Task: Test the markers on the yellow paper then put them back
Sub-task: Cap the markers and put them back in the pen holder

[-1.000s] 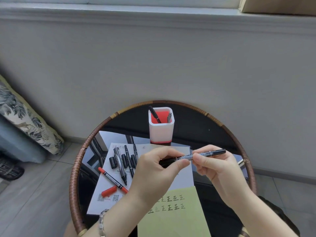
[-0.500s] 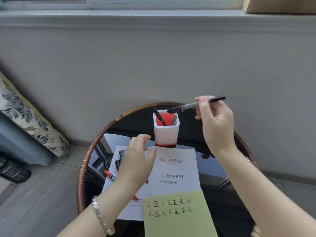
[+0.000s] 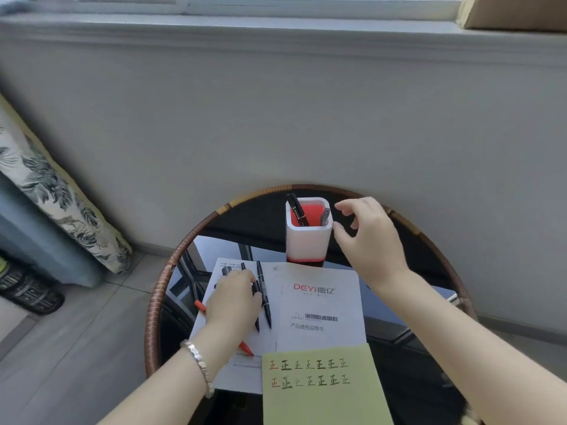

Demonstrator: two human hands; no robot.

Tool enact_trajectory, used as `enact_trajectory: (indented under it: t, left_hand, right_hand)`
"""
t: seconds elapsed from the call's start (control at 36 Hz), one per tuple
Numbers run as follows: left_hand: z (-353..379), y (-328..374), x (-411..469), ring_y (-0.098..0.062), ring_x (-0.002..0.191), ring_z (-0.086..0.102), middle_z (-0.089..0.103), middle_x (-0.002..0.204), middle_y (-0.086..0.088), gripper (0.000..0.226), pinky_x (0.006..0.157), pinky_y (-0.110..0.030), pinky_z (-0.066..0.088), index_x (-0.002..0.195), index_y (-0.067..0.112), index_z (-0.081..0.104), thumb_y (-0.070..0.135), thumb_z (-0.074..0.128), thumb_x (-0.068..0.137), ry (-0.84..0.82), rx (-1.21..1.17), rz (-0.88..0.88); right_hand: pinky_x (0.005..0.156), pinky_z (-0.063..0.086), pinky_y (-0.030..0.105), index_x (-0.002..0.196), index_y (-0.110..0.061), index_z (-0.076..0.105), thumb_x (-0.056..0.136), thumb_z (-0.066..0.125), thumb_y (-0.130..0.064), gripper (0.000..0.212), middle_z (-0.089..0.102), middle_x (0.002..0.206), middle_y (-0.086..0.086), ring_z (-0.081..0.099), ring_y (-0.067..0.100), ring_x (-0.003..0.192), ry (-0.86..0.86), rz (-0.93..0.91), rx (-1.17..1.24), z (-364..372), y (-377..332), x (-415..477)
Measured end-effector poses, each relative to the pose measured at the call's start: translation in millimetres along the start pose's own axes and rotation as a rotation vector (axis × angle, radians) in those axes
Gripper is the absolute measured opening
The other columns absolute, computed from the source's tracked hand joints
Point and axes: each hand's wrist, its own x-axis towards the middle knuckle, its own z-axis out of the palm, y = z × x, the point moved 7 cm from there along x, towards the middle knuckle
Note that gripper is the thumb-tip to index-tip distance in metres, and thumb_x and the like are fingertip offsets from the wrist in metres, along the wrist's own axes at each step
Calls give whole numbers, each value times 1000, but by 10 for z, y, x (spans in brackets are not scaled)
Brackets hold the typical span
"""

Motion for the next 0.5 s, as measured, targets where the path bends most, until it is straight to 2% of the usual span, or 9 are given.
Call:
enact_trajectory:
  t: [0.08,0.19,0.28,0.36,0.5]
  left_hand:
    - [117,23,98,-22,116,43,55,119,-2,30,86,-33,46,116,17,54,17,56,87,-100,83,30]
    - [216,-7,164,-22,122,37,55,121,-3,39,88,-34,46,123,20,51,14,57,84,-185,49,21]
    - [243,2,174,-20,120,43,56,122,-5,45,90,-35,47,125,22,51,8,59,83,-204,-39,35]
    - [232,41,151,-20,113,51,56,124,-3,45,87,-28,45,124,20,52,2,60,83,-191,-92,72]
    - [188,22,88,-16,106,50,56,114,1,43,85,-27,44,121,21,54,5,63,83,-98,-201,82]
  right_hand:
    - [60,31,8,105,-10,63,84,61,-12,21,54,89,-6,45,6,75,-71,14,7,-38,50,-216]
    - [62,41,15,102,-14,64,85,59,-13,17,57,84,-7,50,6,73,-186,87,11,44,171,-440]
    - [66,45,23,104,-19,62,88,54,-18,18,58,86,-9,51,5,75,-275,150,14,181,232,-562]
    - [67,45,23,108,-22,59,89,51,-22,20,57,88,-12,52,6,78,-377,201,32,369,233,-660]
    - [70,40,21,114,-21,58,90,47,-23,26,57,94,-10,53,8,84,-530,272,78,761,141,-766]
